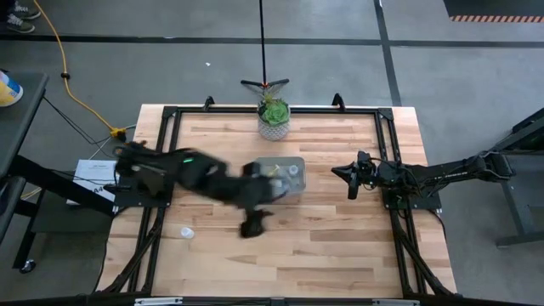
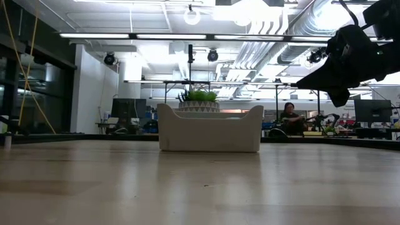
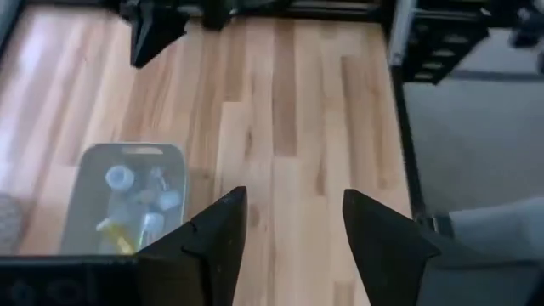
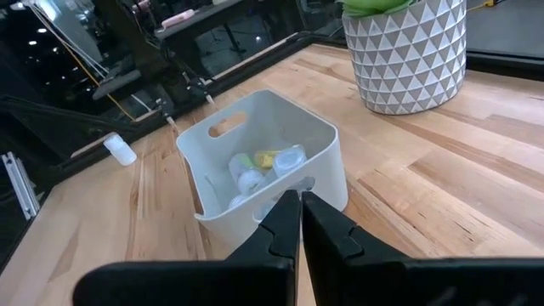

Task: Pick and place pill bottles into a basket
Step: Put the white pill bottle into the gray bin

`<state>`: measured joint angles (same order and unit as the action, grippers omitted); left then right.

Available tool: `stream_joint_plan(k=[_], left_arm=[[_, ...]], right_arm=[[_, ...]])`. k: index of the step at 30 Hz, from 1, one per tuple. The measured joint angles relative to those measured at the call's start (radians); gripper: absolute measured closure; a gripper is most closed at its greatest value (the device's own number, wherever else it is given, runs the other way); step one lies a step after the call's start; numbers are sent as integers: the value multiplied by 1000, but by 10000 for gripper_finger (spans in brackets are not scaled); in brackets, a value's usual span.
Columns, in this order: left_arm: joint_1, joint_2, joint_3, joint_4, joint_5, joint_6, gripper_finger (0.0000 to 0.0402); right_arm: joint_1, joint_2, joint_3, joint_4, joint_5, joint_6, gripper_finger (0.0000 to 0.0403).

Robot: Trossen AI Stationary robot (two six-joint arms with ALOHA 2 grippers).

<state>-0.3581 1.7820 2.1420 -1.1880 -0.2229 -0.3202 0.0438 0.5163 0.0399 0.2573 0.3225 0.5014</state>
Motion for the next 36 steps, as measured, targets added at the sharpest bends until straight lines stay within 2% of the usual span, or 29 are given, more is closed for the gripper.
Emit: stream_joint_plan(k=[3, 6, 8, 12, 15, 22, 26, 32, 36], left_arm=[[-87, -90, -48, -141, -132, -89, 182], [-168, -192, -153, -317, -266, -326, 189], [-229, -272, -262, -381, -291, -482, 192], [-341, -434, -509, -297, -289, -720, 191], [-405, -527, -686, -170, -302, -817, 190], [-514, -603, -1029, 78, -231, -969, 197], [-528, -602, -1130, 184, -196, -1005, 204], [-526, -601, -1214, 192, -99, -1009, 205], [-527, -601, -1249, 194, -74, -1046, 181]], right_arm=[[0, 0, 0, 1, 0, -1, 396], [0, 0, 0, 0, 0, -3, 399], [0, 0, 0, -2, 0, -5, 401], [0, 0, 0, -11, 0, -10, 401], [0, 0, 0, -21, 0, -11, 401], [0, 0, 0, -40, 0, -12, 400], [0, 0, 0, -43, 0, -12, 399], [0, 0, 0, -51, 0, -49, 399], [0, 0, 0, -51, 0, -59, 396]])
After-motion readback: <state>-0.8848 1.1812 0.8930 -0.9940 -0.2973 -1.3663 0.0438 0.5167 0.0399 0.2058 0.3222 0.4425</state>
